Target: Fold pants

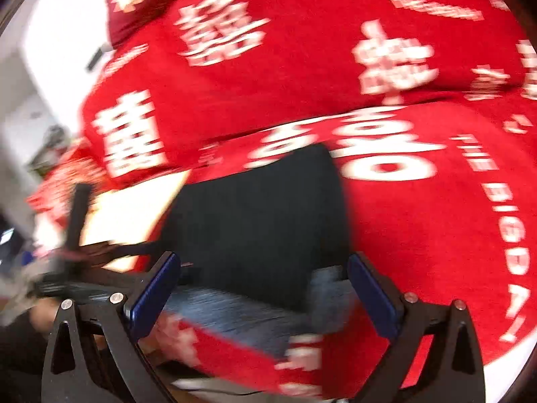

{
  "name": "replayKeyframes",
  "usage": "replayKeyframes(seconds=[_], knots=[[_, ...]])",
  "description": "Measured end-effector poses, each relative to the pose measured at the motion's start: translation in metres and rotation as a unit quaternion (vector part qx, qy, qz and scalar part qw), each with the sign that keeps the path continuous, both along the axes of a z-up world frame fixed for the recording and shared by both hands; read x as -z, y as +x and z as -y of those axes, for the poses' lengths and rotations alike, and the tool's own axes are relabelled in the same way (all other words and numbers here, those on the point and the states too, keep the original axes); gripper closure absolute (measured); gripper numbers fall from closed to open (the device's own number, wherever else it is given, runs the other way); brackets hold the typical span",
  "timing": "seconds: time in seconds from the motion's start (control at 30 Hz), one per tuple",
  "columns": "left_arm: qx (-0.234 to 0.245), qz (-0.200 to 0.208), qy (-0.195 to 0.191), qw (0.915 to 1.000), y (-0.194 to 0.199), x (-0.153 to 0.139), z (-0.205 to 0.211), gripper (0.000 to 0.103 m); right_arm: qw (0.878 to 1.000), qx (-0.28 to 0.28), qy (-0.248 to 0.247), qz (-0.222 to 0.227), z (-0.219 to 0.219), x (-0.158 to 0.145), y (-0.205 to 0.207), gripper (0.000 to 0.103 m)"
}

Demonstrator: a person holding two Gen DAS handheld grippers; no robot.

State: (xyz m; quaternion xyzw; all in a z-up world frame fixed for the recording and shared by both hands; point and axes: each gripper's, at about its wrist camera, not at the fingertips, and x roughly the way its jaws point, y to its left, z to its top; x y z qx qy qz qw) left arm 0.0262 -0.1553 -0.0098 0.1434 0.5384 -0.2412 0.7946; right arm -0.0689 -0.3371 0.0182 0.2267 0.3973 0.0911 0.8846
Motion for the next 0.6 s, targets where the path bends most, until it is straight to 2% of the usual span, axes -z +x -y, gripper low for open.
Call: replayKeyframes(seconds=[0.07,0.1,0.17,0.3,0.33,0.47,0.6], knots=[[0.001,0.001,-0.002,1.0000,0.000,0.001,-0.001,0.001,1.000,-0.014,-0.008,-0.027,-0.007,0.014,0.010,0.002],[0.002,-0.003,-0.006,1.0000,0.000,0.001,-0.001,0.001,0.998,-0.009,-0.026,-0.057,-0.008,0.028,0.017,0.002],[0.001,-0.004,-0.008,1.0000,0.001,0.002,-0.003,0.001,0.996,0.007,-0.033,-0.079,-0.005,0.044,0.020,0.000],[0.000,-0.004,-0.012,0.9999,0.003,0.004,-0.004,0.001,0.996,0.014,0.013,-0.086,0.009,0.029,0.025,0.000],[-0.002,-0.005,-0.013,0.9999,0.003,0.005,-0.004,0.001,0.997,0.019,0.008,-0.077,0.012,0.019,0.026,0.000],[-0.003,-0.005,-0.015,0.9999,0.004,0.006,-0.004,0.001,0.997,0.017,-0.071,-0.041,0.010,-0.013,0.046,0.000],[-0.004,-0.007,-0.020,0.9998,0.005,0.007,-0.005,0.001,0.991,0.006,-0.133,-0.031,-0.006,-0.018,0.087,0.000]])
